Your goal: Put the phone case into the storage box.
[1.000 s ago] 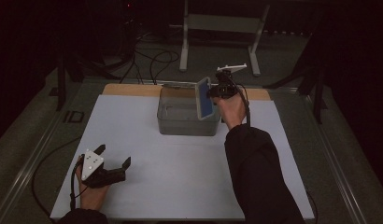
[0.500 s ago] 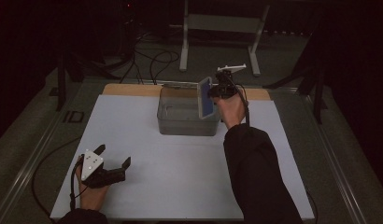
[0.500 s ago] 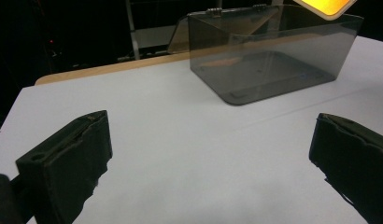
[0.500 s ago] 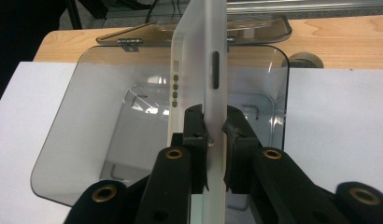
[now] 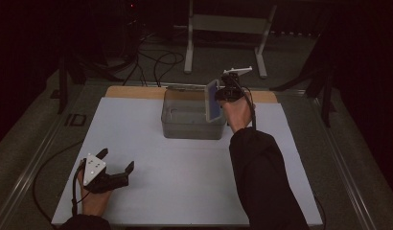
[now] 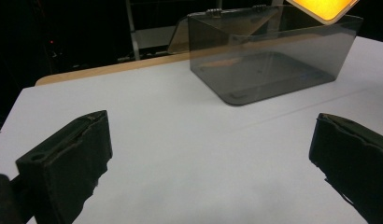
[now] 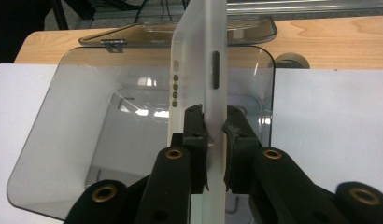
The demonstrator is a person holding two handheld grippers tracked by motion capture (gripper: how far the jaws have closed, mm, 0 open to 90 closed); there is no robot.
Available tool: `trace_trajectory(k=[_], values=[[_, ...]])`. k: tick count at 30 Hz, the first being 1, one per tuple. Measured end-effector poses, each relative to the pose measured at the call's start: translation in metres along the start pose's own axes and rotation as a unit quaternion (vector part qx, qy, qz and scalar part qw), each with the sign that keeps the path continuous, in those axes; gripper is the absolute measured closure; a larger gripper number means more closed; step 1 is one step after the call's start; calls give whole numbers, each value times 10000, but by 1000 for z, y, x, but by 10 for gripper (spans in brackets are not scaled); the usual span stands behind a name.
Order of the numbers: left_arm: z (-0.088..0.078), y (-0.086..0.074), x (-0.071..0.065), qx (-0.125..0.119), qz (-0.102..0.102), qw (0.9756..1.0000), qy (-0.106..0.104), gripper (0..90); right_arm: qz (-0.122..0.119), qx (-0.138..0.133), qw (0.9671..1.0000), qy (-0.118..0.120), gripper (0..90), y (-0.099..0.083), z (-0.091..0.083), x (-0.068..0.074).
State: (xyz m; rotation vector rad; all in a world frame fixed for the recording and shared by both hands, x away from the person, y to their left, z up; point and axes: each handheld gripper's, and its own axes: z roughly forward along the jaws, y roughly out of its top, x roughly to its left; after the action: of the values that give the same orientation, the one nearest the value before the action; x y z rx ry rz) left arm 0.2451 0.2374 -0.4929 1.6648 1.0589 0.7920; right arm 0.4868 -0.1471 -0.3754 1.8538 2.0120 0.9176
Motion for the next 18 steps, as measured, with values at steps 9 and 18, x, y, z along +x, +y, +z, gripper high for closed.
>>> trace_trajectory(k=[9,18], values=[[0,0,0,0,0,10000,0,3,19,24,10000,-86,821,0,2,-2],[-1,0,0,-4,2,10000,2,3,-45,113,9997,-202,820,-2,8,-1]])
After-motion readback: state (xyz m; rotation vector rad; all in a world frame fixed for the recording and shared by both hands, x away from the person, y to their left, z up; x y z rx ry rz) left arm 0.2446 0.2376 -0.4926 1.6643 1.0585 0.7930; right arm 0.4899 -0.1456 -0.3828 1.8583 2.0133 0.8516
